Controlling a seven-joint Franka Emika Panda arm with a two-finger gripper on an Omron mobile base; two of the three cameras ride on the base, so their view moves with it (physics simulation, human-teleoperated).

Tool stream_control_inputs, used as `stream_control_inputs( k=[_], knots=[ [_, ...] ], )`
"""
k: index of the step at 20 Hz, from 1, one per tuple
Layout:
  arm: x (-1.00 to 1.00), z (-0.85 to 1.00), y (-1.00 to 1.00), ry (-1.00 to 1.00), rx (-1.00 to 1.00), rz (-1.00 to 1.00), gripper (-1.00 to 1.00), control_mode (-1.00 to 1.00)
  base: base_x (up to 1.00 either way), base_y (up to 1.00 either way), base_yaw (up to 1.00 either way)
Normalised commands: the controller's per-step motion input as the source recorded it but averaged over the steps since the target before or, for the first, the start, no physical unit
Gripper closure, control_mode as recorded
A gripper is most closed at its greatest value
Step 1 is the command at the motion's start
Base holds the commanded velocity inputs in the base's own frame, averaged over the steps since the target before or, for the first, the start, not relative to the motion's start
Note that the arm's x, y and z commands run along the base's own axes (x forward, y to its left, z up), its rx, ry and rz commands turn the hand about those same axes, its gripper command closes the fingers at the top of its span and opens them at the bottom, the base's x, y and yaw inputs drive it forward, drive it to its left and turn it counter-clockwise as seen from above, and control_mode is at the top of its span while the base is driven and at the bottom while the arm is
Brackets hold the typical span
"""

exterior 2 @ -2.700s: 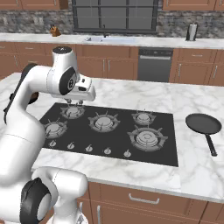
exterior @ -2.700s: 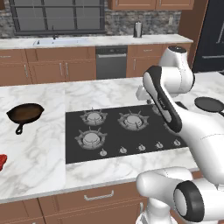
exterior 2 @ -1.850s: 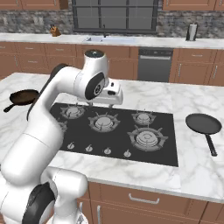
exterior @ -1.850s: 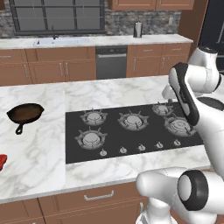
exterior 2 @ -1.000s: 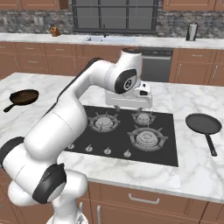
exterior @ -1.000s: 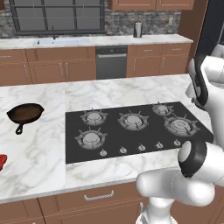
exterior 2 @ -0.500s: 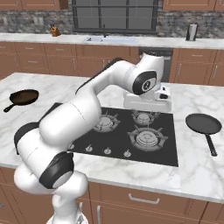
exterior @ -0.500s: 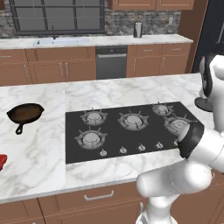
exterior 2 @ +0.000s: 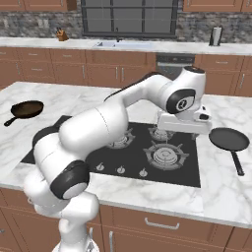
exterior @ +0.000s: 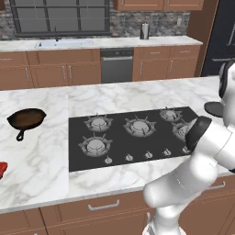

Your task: Place both pans onto different burners. Then place the broccoli and the steak on different pans.

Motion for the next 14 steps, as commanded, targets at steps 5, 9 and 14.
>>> stream_control_inputs(
  k=[5,9,14],
  knots=[
    [0.07,-0.26,-0.47,0.0,0.0,0.0,-1.0,-1.0,0.0,0.0,0.0],
    [0.16,-0.17,-0.43,0.0,0.0,0.0,-1.0,-1.0,0.0,0.0,0.0],
    [0.32,-0.21,-0.39,0.0,0.0,0.0,-1.0,-1.0,0.0,0.0,0.0]
  ],
)
